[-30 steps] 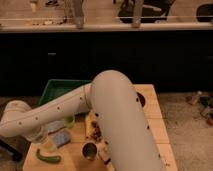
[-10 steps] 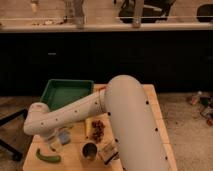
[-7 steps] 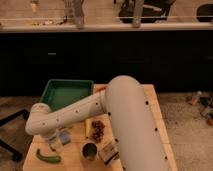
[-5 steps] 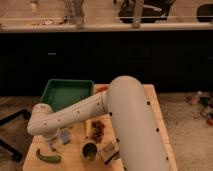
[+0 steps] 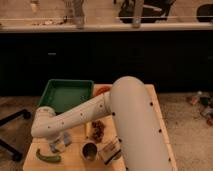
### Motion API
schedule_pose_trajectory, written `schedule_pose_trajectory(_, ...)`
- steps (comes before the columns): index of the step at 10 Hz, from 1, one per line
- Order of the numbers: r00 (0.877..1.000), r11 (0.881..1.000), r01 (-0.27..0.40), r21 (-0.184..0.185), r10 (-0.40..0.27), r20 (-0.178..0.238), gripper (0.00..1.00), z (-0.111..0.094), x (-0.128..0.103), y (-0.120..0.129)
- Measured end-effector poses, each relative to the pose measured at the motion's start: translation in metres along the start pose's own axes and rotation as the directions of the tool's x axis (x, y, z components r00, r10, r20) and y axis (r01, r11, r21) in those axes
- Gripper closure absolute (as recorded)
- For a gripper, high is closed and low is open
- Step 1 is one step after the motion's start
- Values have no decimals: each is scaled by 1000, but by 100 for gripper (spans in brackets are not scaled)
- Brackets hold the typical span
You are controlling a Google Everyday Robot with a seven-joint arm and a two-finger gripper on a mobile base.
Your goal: Wipe table surface with sponge
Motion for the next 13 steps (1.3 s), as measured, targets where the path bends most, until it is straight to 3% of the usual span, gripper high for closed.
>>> schedule_pose_trajectory(3, 1000, 1000, 9, 6, -9, -1, 84, -1, -1, 3)
schedule_pose_trajectory(5, 1000, 1000, 9, 2, -9, 0, 98, -1, -1, 4)
schedule_pose_trajectory(13, 1000, 1000, 8, 7, -8, -20, 100, 0, 14, 5)
